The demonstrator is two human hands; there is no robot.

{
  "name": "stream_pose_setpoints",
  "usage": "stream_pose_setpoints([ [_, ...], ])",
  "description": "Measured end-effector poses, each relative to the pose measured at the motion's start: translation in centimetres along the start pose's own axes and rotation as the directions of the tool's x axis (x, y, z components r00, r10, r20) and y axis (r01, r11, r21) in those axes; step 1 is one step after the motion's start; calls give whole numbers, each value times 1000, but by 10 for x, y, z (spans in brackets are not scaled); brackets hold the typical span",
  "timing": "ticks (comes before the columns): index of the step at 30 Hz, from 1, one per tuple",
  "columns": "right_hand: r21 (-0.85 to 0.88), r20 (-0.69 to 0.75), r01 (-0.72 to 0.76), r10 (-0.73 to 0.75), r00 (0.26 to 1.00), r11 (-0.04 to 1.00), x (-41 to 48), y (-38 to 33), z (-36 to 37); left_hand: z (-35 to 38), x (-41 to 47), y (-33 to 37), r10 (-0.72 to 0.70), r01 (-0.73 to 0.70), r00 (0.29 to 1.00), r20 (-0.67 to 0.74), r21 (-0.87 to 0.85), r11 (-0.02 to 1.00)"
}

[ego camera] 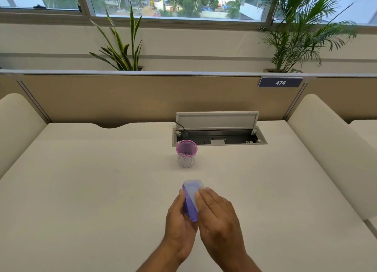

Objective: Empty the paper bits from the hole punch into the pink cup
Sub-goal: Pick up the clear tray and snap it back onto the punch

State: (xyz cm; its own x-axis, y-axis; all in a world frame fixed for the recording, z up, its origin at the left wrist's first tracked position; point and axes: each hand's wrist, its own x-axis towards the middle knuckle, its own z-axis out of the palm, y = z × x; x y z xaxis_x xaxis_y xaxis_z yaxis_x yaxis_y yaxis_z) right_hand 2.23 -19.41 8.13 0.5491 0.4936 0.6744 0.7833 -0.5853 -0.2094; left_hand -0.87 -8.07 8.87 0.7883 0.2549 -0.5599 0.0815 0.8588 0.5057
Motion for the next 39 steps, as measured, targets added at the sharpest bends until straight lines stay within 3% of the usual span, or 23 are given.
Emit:
stream_pose_setpoints([
  [9, -95, 54, 16, -11, 998, 995, 2, -4, -2, 3, -1, 1, -8, 8, 1000, 2, 5, 1000],
  [16, -56, 146, 6, 2, 989, 998, -4, -4, 3, 4, -5, 4, 39, -38, 997, 62, -25, 999],
  [23, -31, 170, -4, 9, 985, 1000, 3, -9, -11, 6, -6, 10, -1, 6, 992, 130, -34, 999],
  [29, 27, 243, -43, 35, 969, 999, 1, -13, -12, 1, -2, 11, 3, -7, 990, 142, 28, 1000],
  [32, 125, 197, -152, 126, 972, 980, 0, -14, -12, 4, 0, 14, 39, -43, 993, 113, 31, 999],
  [34, 269, 154, -376, 346, 926, 887, 1, -13, -12, 6, 1, 15, 69, -75, 990, 124, 39, 996],
  [35, 337, 176, -509, 478, 861, 792, 3, -12, -13, 6, 2, 15, 75, -78, 991, 112, 30, 996],
  [37, 438, 322, -724, 658, 680, 533, 9, -9, -17, 4, 5, 14, 81, -82, 995, 65, 11, 997],
  [39, 465, 527, -844, 683, 506, 266, 13, -8, -20, 0, 7, 14, 77, -77, 996, 45, -6, 997],
])
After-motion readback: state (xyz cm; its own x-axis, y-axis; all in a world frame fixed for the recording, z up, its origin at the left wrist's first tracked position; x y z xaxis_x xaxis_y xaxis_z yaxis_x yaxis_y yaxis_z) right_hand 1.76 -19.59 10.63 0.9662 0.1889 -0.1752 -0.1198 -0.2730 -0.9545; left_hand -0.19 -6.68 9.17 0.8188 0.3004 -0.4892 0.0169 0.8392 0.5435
